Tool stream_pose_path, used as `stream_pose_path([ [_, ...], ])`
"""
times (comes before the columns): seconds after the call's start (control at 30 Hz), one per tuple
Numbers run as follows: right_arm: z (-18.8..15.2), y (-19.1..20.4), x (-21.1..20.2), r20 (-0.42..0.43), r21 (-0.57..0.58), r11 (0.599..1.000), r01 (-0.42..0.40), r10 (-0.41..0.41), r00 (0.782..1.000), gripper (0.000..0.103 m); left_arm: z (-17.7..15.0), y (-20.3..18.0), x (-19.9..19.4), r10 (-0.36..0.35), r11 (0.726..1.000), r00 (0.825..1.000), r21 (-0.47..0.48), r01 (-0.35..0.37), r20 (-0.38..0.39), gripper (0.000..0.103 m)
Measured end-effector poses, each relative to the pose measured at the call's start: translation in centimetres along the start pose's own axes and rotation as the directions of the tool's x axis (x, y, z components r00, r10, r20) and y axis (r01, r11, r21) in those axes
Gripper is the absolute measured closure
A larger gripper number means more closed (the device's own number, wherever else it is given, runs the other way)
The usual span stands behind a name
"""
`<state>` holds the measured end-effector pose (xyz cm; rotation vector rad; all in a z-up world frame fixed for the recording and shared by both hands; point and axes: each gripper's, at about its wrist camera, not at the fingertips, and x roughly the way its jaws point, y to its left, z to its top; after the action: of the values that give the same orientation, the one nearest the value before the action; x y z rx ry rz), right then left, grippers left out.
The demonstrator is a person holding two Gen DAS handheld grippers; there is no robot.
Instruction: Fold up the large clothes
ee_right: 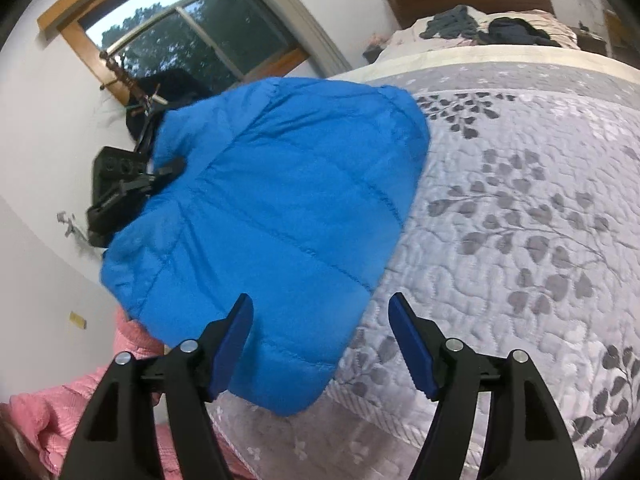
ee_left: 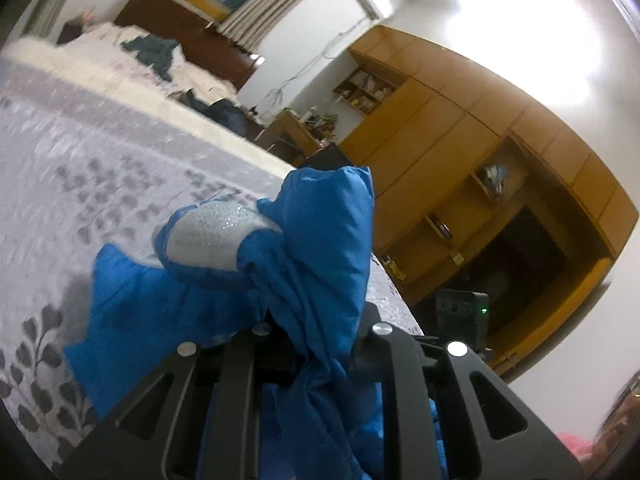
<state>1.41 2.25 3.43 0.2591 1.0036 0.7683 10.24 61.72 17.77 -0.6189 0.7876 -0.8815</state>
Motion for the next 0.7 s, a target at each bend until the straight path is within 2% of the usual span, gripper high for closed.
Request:
stream_pose_path([
  [0.17,0.1,1.7,2.9,-0.080,-0.024,1.000,0.014,-0.016,0.997,0.032,-1.3,5.9,-0.2,0.019,0.995,0.999,-0.093,-0.022,-0.033,0.088],
  [0.33,-0.1,2.2,5.3,-0.143,-0.024,0.999,0.037,-0.040,0.989,0.032,-2.6,11.2,0.1,-0.030,0.977,0.999,-0.212,0.020,-0.043,0.084],
  [0.53,-0.5,2.1,6.8,-0.174,-0.021,0.998,0.066,-0.069,0.982,0.029,-3.4,11.9,1.1,0.011,0.980,0.998,-0.197,-0.024,-0.067,0.074],
  [0.7,-0.8,1.7,7.1,-0.181,0.000,0.999,0.052,-0.051,0.982,0.028,-3.3,11.7,0.5,0.052,0.974,0.996,-0.216,-0.066,-0.072,0.064],
])
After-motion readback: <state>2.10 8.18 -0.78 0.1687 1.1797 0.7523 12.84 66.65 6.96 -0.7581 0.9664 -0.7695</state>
